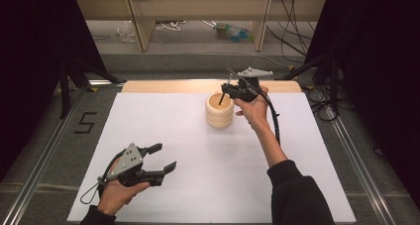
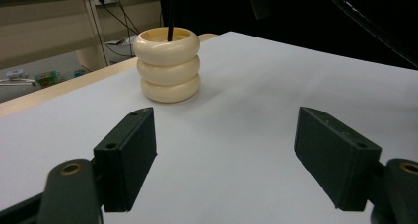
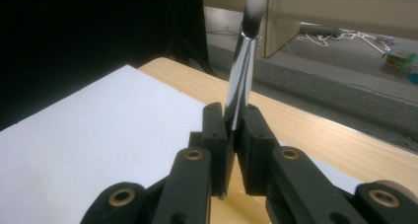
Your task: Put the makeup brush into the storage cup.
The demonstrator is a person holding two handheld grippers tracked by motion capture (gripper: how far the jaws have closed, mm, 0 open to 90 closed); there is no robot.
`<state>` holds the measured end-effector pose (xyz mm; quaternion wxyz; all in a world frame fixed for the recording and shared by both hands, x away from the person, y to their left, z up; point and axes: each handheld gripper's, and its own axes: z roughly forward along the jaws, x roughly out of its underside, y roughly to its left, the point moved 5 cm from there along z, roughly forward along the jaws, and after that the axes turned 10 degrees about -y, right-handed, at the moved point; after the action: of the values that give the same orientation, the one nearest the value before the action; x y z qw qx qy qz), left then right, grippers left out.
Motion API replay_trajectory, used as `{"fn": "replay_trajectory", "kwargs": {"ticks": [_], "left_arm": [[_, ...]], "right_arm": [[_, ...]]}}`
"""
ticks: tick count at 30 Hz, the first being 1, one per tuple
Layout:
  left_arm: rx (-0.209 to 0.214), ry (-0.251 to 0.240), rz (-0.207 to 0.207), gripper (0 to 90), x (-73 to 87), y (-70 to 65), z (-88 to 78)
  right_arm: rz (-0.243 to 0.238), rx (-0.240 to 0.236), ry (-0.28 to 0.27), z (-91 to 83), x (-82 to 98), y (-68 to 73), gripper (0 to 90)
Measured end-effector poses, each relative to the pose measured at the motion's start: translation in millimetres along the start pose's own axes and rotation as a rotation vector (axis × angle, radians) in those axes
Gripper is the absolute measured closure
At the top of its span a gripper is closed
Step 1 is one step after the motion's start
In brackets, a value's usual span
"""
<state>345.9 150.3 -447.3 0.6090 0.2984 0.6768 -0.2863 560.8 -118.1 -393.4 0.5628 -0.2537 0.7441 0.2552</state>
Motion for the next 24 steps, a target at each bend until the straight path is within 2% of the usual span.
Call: {"fn": "replay_trajectory", "kwargs": {"ticks": [3, 4, 6, 8, 13, 19, 21, 24], "left_arm": [[0.000, 0.000, -0.002, 23.9, 0.0, -0.2, -0.1], [0.000, 0.000, -0.001, 24.0, 0.0, -0.3, -0.1], [-0.001, 0.000, -0.002, 24.0, -0.1, -0.4, -0.1], [-0.001, 0.000, -0.001, 24.0, -0.2, -0.4, -0.2], [-0.002, 0.000, -0.001, 24.0, -0.3, -0.7, -0.1], [0.000, -0.001, 0.002, 24.0, -0.5, -0.9, -0.1], [0.000, 0.000, 0.001, 24.0, -0.4, -1.0, 0.0], [0.004, 0.002, 0.010, 24.0, -0.4, -0.8, 0.0]], "right_arm": [[-0.006, 0.002, -0.003, 1.6, 1.3, -0.7, 83.7], [0.006, 0.002, 0.007, 1.4, 1.6, 0.1, 83.7], [-0.006, 0.003, 0.014, 2.2, 3.3, -0.3, 83.7], [0.006, 0.003, 0.028, 2.6, 4.6, 1.2, 83.7], [-0.013, -0.001, 0.034, 5.7, 7.5, 2.3, 83.6], [-0.001, -0.006, 0.056, 8.1, 10.6, 4.7, 83.6], [-0.016, -0.001, 0.058, 8.6, 11.3, 3.8, 83.6], [-0.013, -0.001, 0.066, 9.6, 12.7, 4.9, 83.6]]}}
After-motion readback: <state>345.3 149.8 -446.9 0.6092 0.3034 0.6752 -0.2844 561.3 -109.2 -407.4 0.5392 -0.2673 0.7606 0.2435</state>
